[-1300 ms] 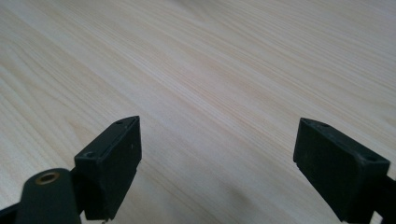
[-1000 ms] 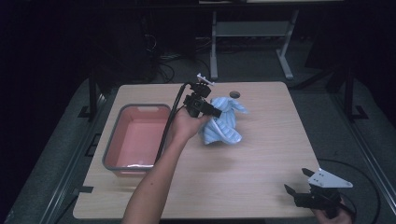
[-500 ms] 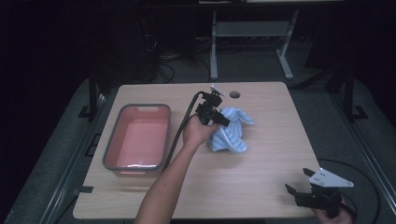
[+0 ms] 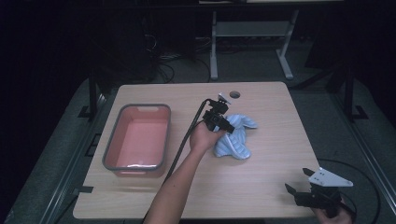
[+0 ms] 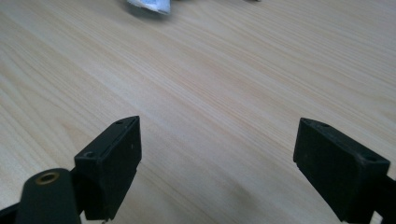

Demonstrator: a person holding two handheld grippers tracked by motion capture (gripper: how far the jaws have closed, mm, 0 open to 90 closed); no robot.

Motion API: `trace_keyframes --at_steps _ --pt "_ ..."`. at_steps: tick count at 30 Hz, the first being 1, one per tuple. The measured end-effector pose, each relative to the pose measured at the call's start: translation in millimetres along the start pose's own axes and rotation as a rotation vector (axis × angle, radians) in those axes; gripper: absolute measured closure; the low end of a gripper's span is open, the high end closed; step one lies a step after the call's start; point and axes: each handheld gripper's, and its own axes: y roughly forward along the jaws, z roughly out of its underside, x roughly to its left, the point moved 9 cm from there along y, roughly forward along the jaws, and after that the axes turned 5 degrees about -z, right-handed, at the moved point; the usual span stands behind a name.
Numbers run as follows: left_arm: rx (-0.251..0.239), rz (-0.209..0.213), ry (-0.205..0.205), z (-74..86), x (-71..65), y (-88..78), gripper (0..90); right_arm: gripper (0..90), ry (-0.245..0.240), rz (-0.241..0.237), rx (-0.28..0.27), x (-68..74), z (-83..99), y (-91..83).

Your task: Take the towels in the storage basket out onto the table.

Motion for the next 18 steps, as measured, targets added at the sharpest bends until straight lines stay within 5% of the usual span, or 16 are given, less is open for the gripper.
trace_keyframes --at_steps 18 --pt "0.015 -0.001 -0.006 11.3 -3.3 12.0 60.7 14.7 -0.003 -0.001 -0.001 2.2 -1.1 0.3"
